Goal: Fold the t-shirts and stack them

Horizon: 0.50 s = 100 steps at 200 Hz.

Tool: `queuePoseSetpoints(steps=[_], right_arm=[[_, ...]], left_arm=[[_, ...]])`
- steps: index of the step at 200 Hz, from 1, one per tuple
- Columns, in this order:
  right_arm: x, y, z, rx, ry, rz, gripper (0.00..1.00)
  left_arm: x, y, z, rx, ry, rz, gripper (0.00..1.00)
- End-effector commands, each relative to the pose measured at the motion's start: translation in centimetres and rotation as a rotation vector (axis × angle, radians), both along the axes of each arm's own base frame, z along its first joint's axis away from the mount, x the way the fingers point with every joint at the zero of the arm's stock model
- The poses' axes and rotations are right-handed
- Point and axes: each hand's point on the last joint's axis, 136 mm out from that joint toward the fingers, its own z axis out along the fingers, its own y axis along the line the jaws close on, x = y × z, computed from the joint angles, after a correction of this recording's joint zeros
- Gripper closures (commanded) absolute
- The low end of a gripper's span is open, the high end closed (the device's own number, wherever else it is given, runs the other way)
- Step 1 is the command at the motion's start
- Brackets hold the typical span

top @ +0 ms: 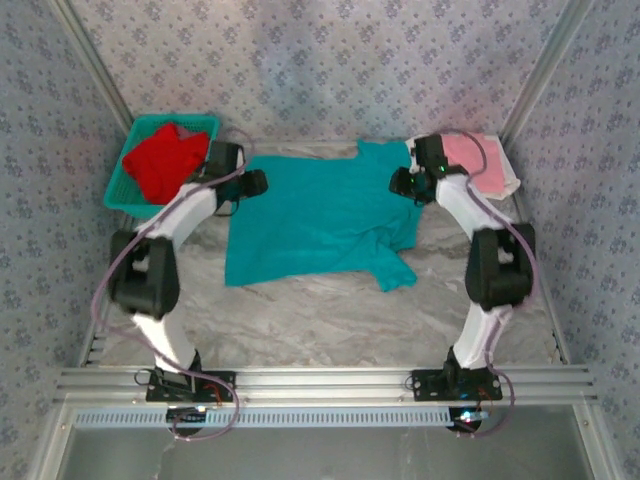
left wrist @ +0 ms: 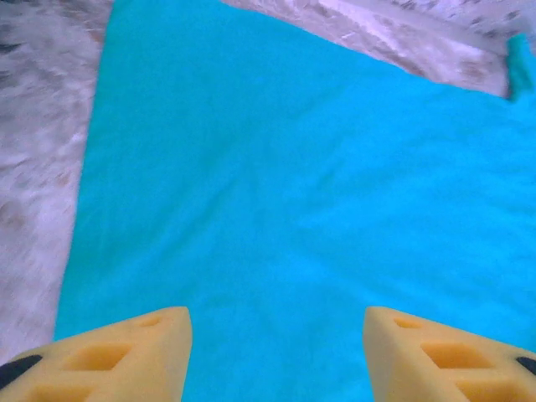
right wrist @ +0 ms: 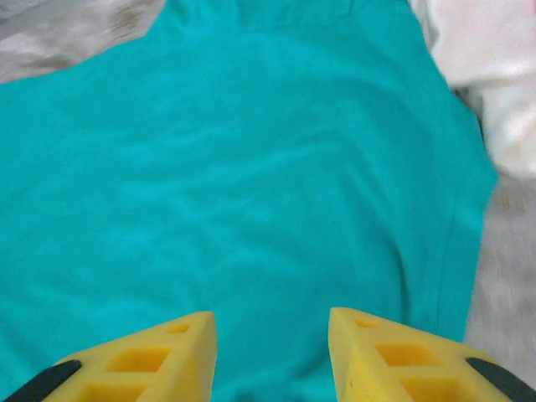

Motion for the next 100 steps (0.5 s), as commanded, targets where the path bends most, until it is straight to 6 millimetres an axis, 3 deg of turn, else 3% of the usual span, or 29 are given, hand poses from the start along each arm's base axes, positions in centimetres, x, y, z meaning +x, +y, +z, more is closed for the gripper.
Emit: queuePoseSetpoints(steps=[1,28,53,71,100], right_arm=[[-3.9,0.9,-1.6,0.064,-0.037,0.017,0.57],[-10.9,-0.3,-4.3,0.037,0.012,0.022,0.57],[-15.5,-2.5,-5.5,0.021,0.078,-0.021,0.52],[-17.4,-4.0,-6.8,0.044,0.169,-0.054,0.51],[-18.7,-3.5,-9.4,0.124,0.270,-0.022,0.53]], left_arm=[[-4.8,1.4,-1.8,-0.010,0.051,0.052,0.43],[-12.7,4.1,-5.7,0.052,0.234,0.094,0.43],[-17.8,5.6,-8.2,0.056,0.338,0.142,0.41],[-19.8,5.8,-10.1,0.014,0.400,0.174,0.41],[-20.9,5.4,-12.4,-0.012,0.459,0.173,0.42]])
